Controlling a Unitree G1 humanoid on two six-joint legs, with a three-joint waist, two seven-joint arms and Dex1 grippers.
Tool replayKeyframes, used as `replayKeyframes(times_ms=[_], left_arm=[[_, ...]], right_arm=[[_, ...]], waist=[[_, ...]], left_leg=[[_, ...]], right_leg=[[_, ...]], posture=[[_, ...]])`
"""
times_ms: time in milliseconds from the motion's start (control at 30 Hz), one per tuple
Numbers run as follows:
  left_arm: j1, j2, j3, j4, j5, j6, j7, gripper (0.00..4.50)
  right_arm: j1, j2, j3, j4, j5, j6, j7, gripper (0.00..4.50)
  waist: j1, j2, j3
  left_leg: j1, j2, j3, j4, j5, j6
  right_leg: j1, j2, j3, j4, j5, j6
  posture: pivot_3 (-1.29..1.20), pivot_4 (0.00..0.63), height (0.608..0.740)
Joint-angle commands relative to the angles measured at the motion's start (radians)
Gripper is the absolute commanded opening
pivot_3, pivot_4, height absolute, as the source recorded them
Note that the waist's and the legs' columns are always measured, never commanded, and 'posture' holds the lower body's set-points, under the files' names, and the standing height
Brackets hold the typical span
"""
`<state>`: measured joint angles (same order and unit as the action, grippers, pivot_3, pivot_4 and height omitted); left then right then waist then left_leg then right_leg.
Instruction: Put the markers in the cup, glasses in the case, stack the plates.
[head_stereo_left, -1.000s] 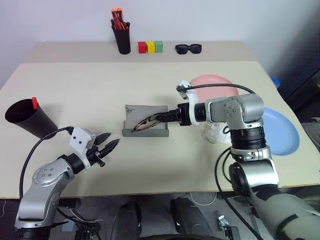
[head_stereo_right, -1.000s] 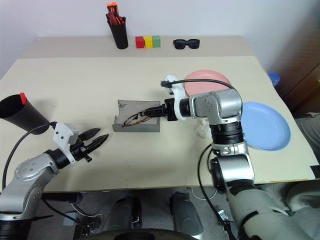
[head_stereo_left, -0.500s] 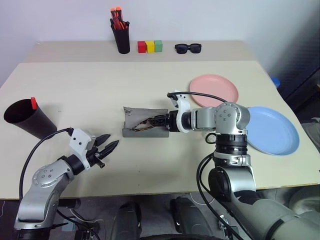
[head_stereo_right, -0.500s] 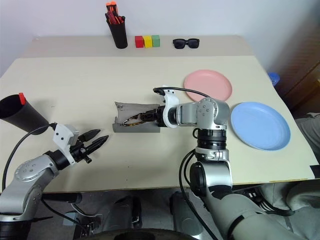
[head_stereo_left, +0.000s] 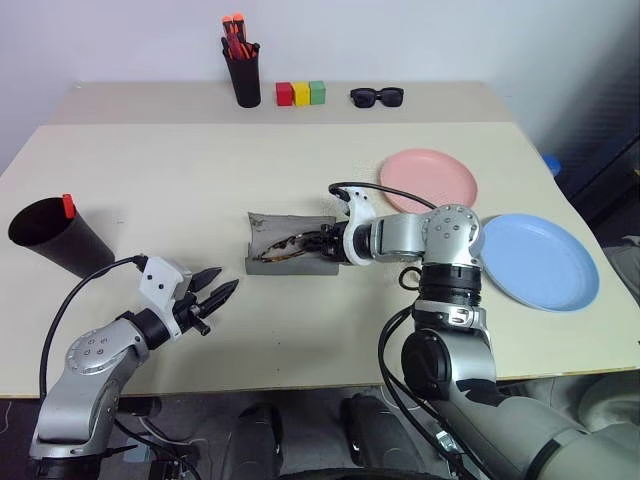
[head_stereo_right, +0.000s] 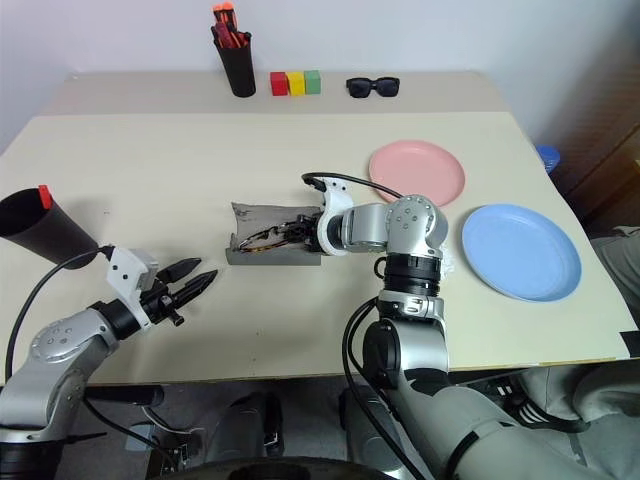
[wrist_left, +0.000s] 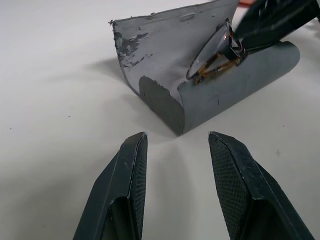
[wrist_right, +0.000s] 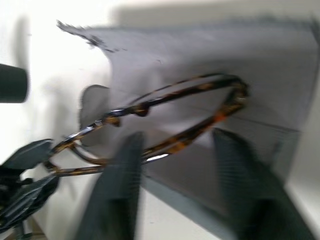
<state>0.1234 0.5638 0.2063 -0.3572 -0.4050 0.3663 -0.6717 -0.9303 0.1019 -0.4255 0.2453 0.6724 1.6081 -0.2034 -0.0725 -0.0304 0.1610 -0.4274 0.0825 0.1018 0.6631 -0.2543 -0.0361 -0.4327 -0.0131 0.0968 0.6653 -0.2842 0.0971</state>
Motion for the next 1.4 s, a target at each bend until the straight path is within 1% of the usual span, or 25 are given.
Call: replayKeyframes(times_ms=[33, 267, 400, 500, 633, 733, 933, 1033, 1133, 1400], left_arm=[[0.004, -0.002, 0.002, -0.026, -0.004, -0.011, 0.003, 1.95], [0.004, -0.001, 0.005, -0.024, -0.004, -0.010, 0.005, 1.95], [0.007, -0.003, 0.003, -0.025, -0.004, -0.012, 0.005, 1.95], [0.003, -0.002, 0.004, -0.020, -0.005, -0.011, 0.004, 1.95], [0.004, 0.001, 0.011, -0.015, -0.005, -0.014, 0.002, 1.95], [0.005, 0.002, 0.014, -0.016, -0.004, -0.014, 0.003, 1.95], [0.009, 0.003, 0.016, -0.018, -0.005, -0.013, 0.003, 1.95], [0.008, 0.005, 0.014, -0.018, -0.004, -0.013, 0.001, 1.95], [0.003, 0.006, 0.013, -0.014, -0.004, -0.013, -0.001, 1.95], [-0.002, 0.008, 0.012, -0.010, -0.002, -0.013, -0.005, 1.95]], right_arm=[[-0.022, 0.013, -0.011, -0.004, 0.021, 0.006, -0.021, 0.06], [-0.046, 0.005, -0.008, -0.018, 0.068, 0.006, -0.022, 0.06], [-0.061, -0.043, 0.085, -0.095, 0.064, 0.006, 0.076, 0.06], [-0.079, -0.088, 0.145, -0.112, 0.045, -0.028, 0.149, 0.06], [-0.088, -0.108, 0.155, -0.091, 0.019, -0.044, 0.188, 0.06], [-0.074, -0.099, 0.142, -0.093, -0.002, -0.021, 0.193, 0.87], [-0.034, -0.068, 0.127, -0.105, -0.004, 0.006, 0.163, 3.92], [-0.003, -0.053, 0.133, -0.116, 0.003, 0.006, 0.145, 3.92], [0.011, -0.026, 0.111, -0.103, -0.018, 0.006, 0.123, 3.92], [-0.005, 0.033, 0.077, -0.086, -0.077, 0.006, 0.116, 3.92]], waist=[[0.000, 0.000, 0.000], [-0.001, 0.000, 0.000], [-0.001, 0.000, 0.000], [-0.001, 0.000, 0.000], [-0.001, 0.000, 0.000], [0.000, 0.000, 0.000], [-0.001, 0.000, 0.000], [-0.001, 0.000, 0.000], [-0.001, 0.000, 0.000], [-0.001, 0.000, 0.000]], left_leg=[[0.000, 0.000, 0.000, 0.000, 0.000, 0.000], [0.000, 0.000, 0.000, -0.001, 0.000, 0.000], [-0.001, 0.000, 0.000, -0.001, 0.000, 0.000], [-0.001, 0.000, 0.000, -0.002, 0.000, 0.000], [-0.001, 0.000, 0.000, -0.002, 0.000, 0.000], [-0.001, 0.000, 0.000, -0.002, 0.000, 0.000], [-0.001, 0.000, 0.000, -0.002, 0.000, 0.000], [-0.001, 0.000, 0.000, -0.002, 0.000, 0.000], [-0.001, 0.000, 0.000, -0.002, 0.000, 0.000], [-0.001, 0.000, 0.000, -0.002, 0.000, 0.000]], right_leg=[[0.000, 0.000, 0.000, 0.000, 0.000, 0.000], [-0.001, 0.000, 0.000, 0.000, 0.000, 0.000], [-0.001, 0.000, 0.000, -0.001, 0.000, -0.001], [-0.001, 0.000, 0.000, -0.001, -0.001, -0.001], [-0.002, 0.000, 0.000, -0.001, -0.001, -0.002], [-0.002, 0.000, 0.000, -0.001, -0.001, -0.002], [-0.002, 0.000, 0.000, -0.001, -0.001, -0.002], [-0.002, 0.000, 0.000, -0.001, -0.001, -0.002], [-0.002, 0.000, 0.000, -0.001, -0.001, -0.002], [-0.002, 0.000, 0.000, -0.002, -0.001, -0.002]], posture=[[0.00, 0.150, 0.722], [0.00, 0.150, 0.722], [0.00, 0.150, 0.722], [0.00, 0.150, 0.722], [0.00, 0.150, 0.722], [0.00, 0.150, 0.722], [0.00, 0.150, 0.722], [0.00, 0.150, 0.722], [0.00, 0.150, 0.722], [0.00, 0.150, 0.722]])
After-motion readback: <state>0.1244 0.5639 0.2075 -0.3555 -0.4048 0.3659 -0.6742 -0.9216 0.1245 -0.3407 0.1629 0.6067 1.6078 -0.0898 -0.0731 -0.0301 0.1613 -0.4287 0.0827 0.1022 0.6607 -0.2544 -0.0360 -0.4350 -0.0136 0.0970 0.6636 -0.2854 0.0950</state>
